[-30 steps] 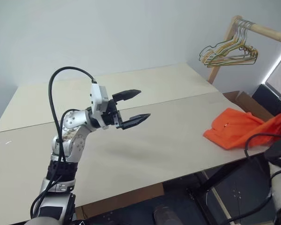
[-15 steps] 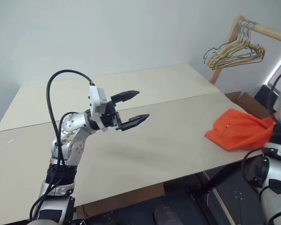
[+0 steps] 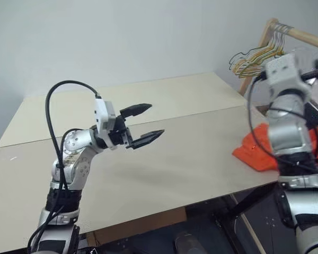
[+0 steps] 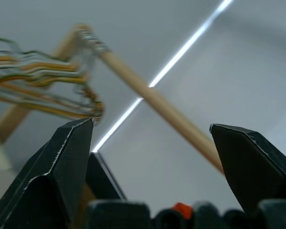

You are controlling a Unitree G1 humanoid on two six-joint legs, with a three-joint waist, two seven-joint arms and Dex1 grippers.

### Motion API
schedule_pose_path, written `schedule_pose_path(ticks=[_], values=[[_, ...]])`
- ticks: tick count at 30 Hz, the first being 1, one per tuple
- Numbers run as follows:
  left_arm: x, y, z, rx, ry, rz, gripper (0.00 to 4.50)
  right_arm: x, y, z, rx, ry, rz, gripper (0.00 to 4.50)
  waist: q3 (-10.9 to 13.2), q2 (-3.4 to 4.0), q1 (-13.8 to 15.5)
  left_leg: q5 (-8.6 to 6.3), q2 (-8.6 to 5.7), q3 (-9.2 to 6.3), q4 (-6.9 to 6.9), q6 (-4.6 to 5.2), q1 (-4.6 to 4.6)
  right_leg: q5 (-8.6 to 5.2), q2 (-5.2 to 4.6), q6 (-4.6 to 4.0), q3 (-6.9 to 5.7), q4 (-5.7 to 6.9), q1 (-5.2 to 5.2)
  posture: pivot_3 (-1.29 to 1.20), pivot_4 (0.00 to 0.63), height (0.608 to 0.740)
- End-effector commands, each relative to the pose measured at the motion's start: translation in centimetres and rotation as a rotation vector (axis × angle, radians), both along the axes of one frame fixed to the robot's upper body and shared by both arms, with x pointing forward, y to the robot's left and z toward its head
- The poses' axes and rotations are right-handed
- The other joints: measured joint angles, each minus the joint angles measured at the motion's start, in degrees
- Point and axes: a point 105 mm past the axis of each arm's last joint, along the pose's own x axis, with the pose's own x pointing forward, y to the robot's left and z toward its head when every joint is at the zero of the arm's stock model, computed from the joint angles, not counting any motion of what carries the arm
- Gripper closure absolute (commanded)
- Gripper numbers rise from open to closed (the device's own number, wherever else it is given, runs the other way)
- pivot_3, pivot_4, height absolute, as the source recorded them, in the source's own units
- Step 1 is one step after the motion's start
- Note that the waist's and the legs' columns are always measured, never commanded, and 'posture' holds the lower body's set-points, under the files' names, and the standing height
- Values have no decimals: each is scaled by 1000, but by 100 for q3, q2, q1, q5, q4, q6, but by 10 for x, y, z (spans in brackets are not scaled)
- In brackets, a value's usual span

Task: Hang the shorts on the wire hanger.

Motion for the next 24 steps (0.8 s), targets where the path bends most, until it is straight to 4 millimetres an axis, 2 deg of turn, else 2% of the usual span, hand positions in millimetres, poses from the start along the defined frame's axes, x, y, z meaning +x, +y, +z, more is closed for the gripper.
schedule_pose_path(ticks=[1, 6, 10, 13, 17, 24], values=[[-1, 23, 6, 49, -33, 120, 0, 3, 53, 0, 74, 55, 350, 24, 1, -1, 37, 0, 1, 0, 0, 0, 1, 0, 1, 0, 0, 3, 0, -49, 0, 740], [-4, 41, -19, 155, 42, 229, 0, -6, 78, -20, 65, 182, 579, 24, 5, -7, 437, -1, -1, -7, 0, 0, 2, 0, -3, 0, -8, 4, 0, 15, 0, 740], [-12, 50, -36, 173, 83, 285, 0, -22, 97, -42, -96, 293, 758, 24, 14, -23, 860, 0, 0, -9, 0, -1, 12, 0, -2, -1, -16, 15, 0, 47, 0, 740], [-17, 50, -46, 209, 99, 298, 0, -34, 106, -62, -116, 406, 875, 24, 20, -35, 1129, 3, 2, -6, 1, -5, 19, 2, 2, -6, -19, 23, 1, 64, 0, 740], [-20, 51, -61, 266, 126, 323, 0, -41, 114, -86, -169, 484, 912, 24, 21, -38, 1339, 8, 2, 12, 2, -7, 28, 6, 6, -13, -16, 31, 1, 72, 0, 740], [-23, 51, -65, 261, 156, 326, 0, -41, 121, -98, -172, 507, 929, 24, 24, -52, 1528, 10, 8, 56, 1, -9, 28, 7, 13, -18, -16, 32, -2, 110, 0, 740]])
